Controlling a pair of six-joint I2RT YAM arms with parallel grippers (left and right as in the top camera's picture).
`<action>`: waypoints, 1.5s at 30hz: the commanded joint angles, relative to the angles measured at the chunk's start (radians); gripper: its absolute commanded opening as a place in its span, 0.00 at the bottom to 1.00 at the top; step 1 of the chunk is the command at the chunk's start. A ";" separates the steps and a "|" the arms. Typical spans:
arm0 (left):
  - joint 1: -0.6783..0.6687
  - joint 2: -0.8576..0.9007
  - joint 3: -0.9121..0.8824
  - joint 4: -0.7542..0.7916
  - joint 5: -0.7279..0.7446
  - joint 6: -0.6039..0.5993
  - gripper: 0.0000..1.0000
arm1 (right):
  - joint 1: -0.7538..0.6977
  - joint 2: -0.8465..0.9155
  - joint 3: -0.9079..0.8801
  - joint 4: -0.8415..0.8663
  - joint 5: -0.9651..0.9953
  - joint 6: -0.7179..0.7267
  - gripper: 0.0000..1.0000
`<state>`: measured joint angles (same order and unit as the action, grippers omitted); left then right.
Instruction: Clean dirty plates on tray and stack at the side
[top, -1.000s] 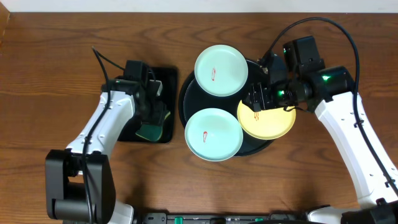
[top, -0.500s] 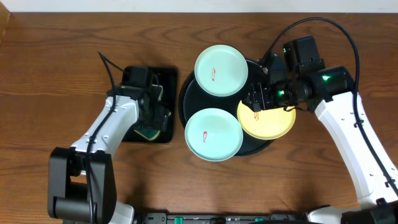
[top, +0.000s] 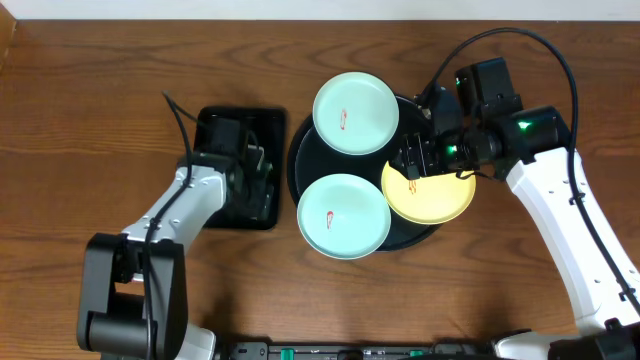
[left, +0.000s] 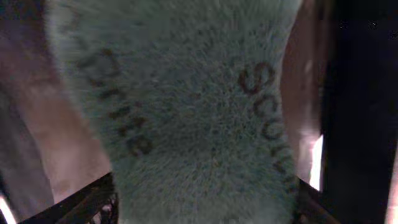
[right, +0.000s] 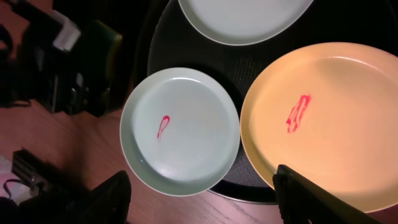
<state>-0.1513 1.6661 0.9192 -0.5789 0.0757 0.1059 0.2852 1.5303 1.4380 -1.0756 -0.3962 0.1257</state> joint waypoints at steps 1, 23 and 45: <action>0.001 0.001 -0.021 0.013 -0.009 0.013 0.75 | 0.010 -0.019 0.013 0.002 -0.013 0.008 0.73; 0.001 -0.002 0.048 -0.006 -0.009 -0.035 0.82 | 0.010 -0.019 0.013 0.002 -0.013 0.008 0.74; 0.001 -0.002 0.048 0.133 -0.009 -0.035 0.83 | 0.010 -0.019 0.013 0.013 -0.013 0.008 0.75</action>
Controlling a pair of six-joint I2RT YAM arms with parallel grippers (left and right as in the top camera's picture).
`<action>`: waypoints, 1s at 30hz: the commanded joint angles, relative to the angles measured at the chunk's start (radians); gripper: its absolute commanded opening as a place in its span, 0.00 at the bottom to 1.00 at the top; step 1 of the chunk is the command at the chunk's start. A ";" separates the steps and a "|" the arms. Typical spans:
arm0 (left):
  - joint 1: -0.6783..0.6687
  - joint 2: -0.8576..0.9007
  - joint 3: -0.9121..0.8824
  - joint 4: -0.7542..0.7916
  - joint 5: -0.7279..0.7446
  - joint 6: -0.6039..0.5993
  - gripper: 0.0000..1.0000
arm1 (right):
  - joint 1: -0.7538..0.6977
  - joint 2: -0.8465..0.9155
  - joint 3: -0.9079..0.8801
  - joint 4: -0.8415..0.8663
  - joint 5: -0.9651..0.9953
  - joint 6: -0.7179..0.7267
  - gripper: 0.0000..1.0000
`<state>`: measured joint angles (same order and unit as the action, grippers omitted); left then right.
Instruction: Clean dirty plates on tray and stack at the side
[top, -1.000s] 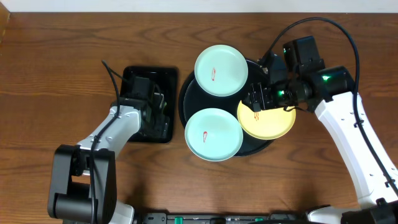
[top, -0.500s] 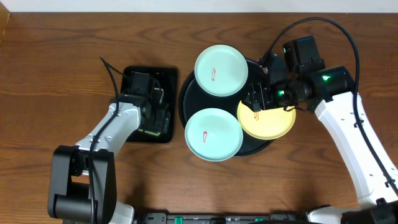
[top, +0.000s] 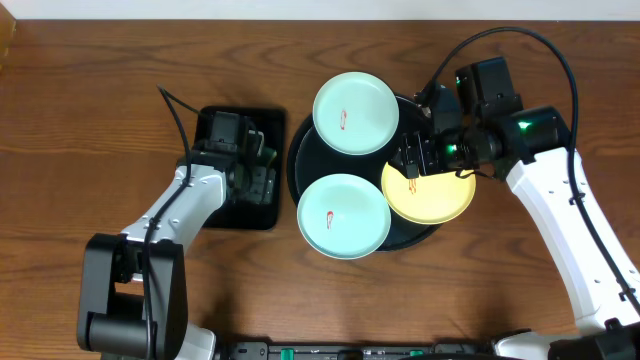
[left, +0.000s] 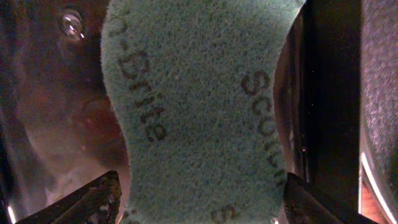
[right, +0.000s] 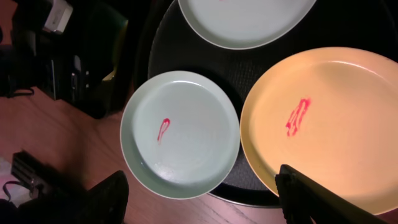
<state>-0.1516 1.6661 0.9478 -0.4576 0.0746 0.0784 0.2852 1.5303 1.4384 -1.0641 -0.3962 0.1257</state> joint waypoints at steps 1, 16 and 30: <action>0.002 -0.002 0.020 0.018 -0.008 -0.008 0.83 | 0.010 -0.019 0.013 0.001 -0.013 0.008 0.75; 0.002 -0.033 0.020 0.098 -0.008 -0.008 0.83 | 0.010 -0.019 0.013 0.001 -0.013 0.008 0.75; 0.002 0.013 0.019 0.162 -0.008 -0.022 0.84 | 0.010 -0.019 0.013 0.001 -0.013 0.008 0.75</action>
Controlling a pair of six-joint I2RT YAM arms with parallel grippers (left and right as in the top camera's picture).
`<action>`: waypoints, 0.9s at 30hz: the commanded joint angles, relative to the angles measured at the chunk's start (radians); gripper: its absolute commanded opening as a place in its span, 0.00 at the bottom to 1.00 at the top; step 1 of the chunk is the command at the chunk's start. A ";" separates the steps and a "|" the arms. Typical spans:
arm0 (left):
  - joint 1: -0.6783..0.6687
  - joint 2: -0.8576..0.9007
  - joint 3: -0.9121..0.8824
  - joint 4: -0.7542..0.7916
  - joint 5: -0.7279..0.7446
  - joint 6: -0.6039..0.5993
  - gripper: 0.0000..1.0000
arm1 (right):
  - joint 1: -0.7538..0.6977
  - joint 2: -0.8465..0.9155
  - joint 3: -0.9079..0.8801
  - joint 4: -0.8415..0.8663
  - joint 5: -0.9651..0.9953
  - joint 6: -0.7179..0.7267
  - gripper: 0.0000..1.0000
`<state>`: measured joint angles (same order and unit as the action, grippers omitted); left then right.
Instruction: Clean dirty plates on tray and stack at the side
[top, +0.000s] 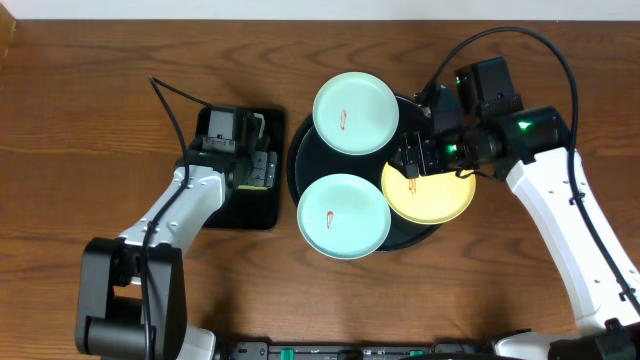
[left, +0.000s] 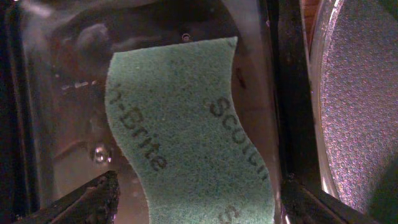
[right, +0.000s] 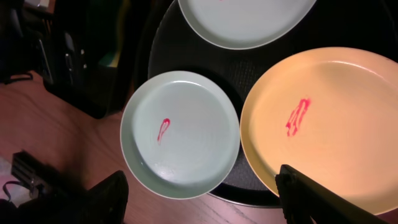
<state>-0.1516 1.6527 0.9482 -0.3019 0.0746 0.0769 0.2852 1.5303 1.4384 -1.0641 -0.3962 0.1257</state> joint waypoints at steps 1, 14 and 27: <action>0.002 0.038 0.018 0.014 -0.008 -0.035 0.84 | 0.010 -0.019 0.013 0.000 -0.013 0.008 0.75; 0.002 0.142 0.018 0.068 -0.026 -0.189 0.41 | 0.010 -0.019 0.013 -0.011 -0.054 0.008 0.75; 0.002 0.032 0.019 0.006 -0.015 -0.210 0.53 | 0.010 -0.019 0.013 -0.018 -0.054 0.008 0.75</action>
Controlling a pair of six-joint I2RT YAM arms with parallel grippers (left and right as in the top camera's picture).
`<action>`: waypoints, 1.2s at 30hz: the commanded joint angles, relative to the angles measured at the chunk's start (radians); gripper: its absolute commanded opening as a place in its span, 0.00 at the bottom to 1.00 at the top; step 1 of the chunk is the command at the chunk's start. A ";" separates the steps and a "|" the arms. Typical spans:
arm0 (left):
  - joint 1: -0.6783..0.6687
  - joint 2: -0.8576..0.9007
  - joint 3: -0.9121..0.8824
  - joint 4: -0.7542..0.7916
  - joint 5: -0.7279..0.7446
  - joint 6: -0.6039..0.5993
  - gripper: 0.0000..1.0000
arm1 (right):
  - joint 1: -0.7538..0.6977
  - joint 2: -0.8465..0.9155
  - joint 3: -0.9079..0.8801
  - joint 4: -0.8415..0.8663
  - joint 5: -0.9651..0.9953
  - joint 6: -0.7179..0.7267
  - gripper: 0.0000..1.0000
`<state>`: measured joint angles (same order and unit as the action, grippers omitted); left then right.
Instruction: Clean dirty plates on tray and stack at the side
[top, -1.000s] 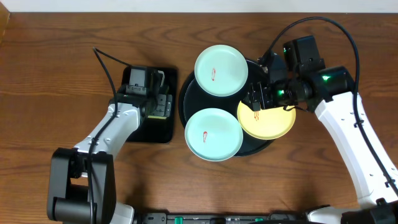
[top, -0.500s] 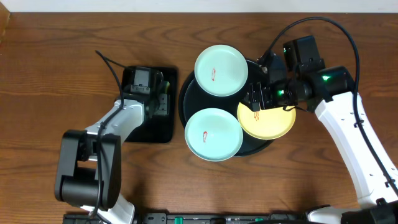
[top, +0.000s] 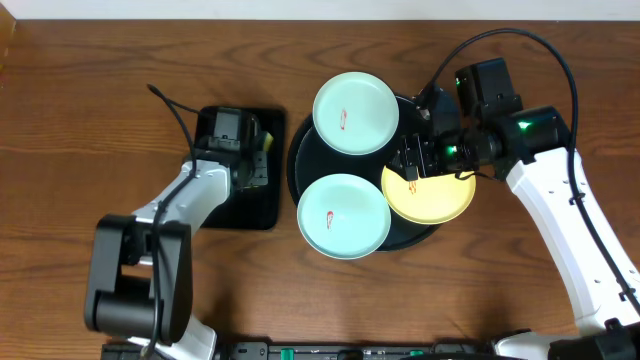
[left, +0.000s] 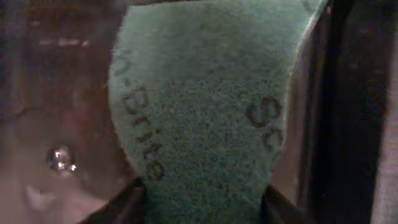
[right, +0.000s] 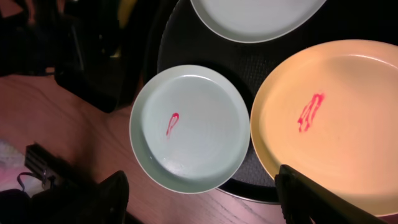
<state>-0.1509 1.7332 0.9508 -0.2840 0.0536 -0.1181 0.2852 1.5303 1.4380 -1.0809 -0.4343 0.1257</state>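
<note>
A green scouring sponge (left: 205, 106) lies in the black square container (top: 225, 205) and fills the left wrist view. My left gripper (left: 202, 202) is down in the container (top: 240, 150), its fingers (left: 127, 202) pressed against the sponge's two sides. On the round black tray (top: 297, 160) sit three plates, each with a red smear: a mint one at the back (top: 355, 112), a mint one at the front (top: 343, 215) and a yellow one (top: 435, 200) on the right. My right gripper (right: 205, 199) hangs open over the yellow plate's left edge (top: 415, 158), holding nothing.
Bare wooden table (top: 90, 100) lies left of the container and in front of the tray. The left arm's cable (top: 170, 105) loops up behind the container. In the right wrist view the front mint plate (right: 189, 137) overhangs the tray rim towards the table.
My left gripper has come down close onto the sponge and its fingers have narrowed from wide apart to touching its sides. The right wrist view has shifted slightly; the plates have not moved.
My left gripper was open, low over the sponge in the container, then a little higher, then well above it with the whole sponge in view. Now it is down again and shut on the sponge. My right gripper stayed open over the yellow plate throughout.
</note>
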 joint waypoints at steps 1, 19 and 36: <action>0.001 -0.057 0.016 -0.021 0.006 -0.015 0.56 | 0.010 -0.019 0.013 -0.001 -0.016 0.008 0.75; 0.001 -0.068 0.016 0.042 -0.016 0.019 0.85 | 0.011 -0.019 0.013 -0.006 -0.016 0.008 0.75; 0.001 -0.068 0.016 -0.051 -0.152 -0.109 0.83 | 0.011 -0.019 0.013 -0.008 -0.015 0.008 0.75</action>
<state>-0.1516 1.6733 0.9508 -0.3275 -0.0624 -0.1856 0.2852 1.5303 1.4384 -1.0874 -0.4351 0.1257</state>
